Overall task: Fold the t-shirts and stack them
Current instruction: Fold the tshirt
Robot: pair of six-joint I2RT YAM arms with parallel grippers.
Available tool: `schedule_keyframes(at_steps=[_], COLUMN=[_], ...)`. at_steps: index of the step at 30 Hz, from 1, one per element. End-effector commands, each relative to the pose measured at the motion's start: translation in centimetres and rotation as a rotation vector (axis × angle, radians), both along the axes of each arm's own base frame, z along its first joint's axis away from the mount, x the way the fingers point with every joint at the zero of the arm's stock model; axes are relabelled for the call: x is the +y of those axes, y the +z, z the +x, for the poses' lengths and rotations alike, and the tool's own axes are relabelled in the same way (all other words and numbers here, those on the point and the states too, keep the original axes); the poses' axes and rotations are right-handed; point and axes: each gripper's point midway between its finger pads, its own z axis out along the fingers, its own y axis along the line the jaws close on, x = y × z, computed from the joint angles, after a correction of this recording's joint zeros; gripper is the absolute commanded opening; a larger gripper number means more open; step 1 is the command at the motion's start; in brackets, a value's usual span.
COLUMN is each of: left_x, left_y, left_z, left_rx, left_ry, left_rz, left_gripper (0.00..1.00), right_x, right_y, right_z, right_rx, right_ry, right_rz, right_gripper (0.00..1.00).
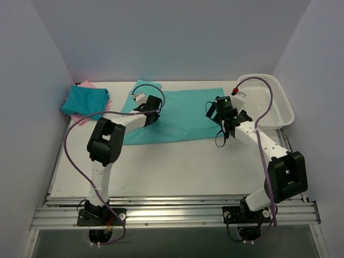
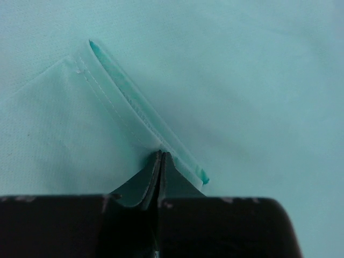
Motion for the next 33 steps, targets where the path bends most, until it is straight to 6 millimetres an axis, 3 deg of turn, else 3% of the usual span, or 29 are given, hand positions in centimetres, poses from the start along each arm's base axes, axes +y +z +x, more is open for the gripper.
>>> schedule_keyframes(at_steps=[1, 5, 7, 10, 11, 12, 15, 17, 18, 19, 20, 21, 22, 23, 24, 25, 26, 27, 28, 29, 32, 33], left_x=[-0.3, -0.4, -0.4, -0.4, -0.4, -0.5, -0.1, 0.8, 1.4, 1.9, 2.9, 3.8, 5.0, 5.6, 6.5, 7.0, 7.1, 6.8, 6.1, 5.7, 7.3, 10.4], left_y=[0.0, -0.6, 0.2, 3.5, 6.0, 7.3, 12.4, 15.9, 16.2, 17.2, 20.1, 20.2, 23.6, 25.1, 26.2, 28.8, 28.5, 30.4, 32.0, 32.0, 28.5, 28.9], left_z=[1.4, 1.7, 1.8, 1.8, 1.9, 2.0, 2.3, 2.8, 2.5, 2.6, 3.8, 3.4, 4.1, 3.9, 3.6, 3.2, 3.0, 3.9, 3.3, 3.2, 5.1, 6.5], left_rx=[-0.007, 0.01, -0.003, -0.07, -0.11, -0.132, -0.205, -0.252, -0.225, -0.221, -0.264, -0.216, -0.265, -0.277, -0.289, -0.348, -0.357, -0.467, -0.544, -0.593, -0.646, -0.613], left_ry=[-0.021, -0.04, -0.045, -0.073, -0.092, -0.107, -0.148, -0.171, -0.173, -0.172, -0.174, -0.168, -0.149, -0.14, -0.125, -0.157, -0.191, -0.222, -0.34, -0.39, -0.442, -0.396], left_rz=[-0.026, -0.033, -0.04, -0.056, -0.066, -0.073, -0.099, -0.1, -0.089, -0.079, -0.067, -0.05, -0.043, -0.025, 0.014, 0.067, 0.105, 0.117, 0.162, 0.163, 0.059, 0.033], left_gripper=[0.02, 0.02, 0.02, 0.06, 0.11, 0.25, 0.45, 0.65, 0.87, 0.94, 0.94, 0.94, 0.94, 1.0, 0.9, 0.93, 0.99, 0.94, 0.94, 0.94, 0.94, 0.94], right_x=[-0.6, -0.7, -0.7, -0.6, -0.6, -0.6, -0.4, -0.2, -0.2, -0.4, -0.5, -0.6, 0.1, 0.3, 0.5, 0.9, 1.3, 1.5, 1.9, 2.5, 2.9, 3.4], right_y=[-0.5, -0.4, -0.5, -0.7, -0.7, -0.8, -0.8, -0.6, -0.6, -0.4, -0.2, -0.1, 1.2, 1.6, 0.8, 1.1, 1.5, 1.6, 1.8, 1.6, 0.9, 0.8], right_z=[0.0, 0.0, -0.1, -0.1, 0.0, 0.0, 0.1, 0.2, 0.1, 0.1, 0.0, 0.0, 0.6, 0.7, 0.2, 0.3, 0.6, 0.7, 1.0, 1.1, 1.5, 1.8], right_rx=[0.009, 0.006, 0.009, 0.009, 0.01, 0.01, -0.002, -0.021, -0.025, -0.036, -0.055, -0.071, -0.136, -0.162, -0.164, -0.187, -0.219, -0.229, -0.261, -0.268, -0.265, -0.25], right_ry=[-0.008, -0.011, -0.011, -0.012, -0.01, -0.007, 0.002, 0.01, 0.009, -0.002, -0.013, -0.016, 0.003, 0.011, 0.014, 0.021, 0.024, 0.028, 0.036, 0.059, 0.082, 0.098], right_rz=[-0.024, -0.024, -0.025, -0.024, -0.026, -0.025, -0.017, -0.008, -0.008, -0.012, -0.007, -0.003, 0.025, 0.034, 0.038, 0.057, 0.079, 0.095, 0.117, 0.143, 0.156, 0.146], right_gripper=[0.95, 0.95, 0.95, 0.95, 0.95, 0.95, 0.95, 0.95, 0.96, 0.96, 0.96, 0.97, 0.98, 0.99, 1.0, 1.0, 1.0, 1.0, 1.0, 1.0, 1.0, 1.0])
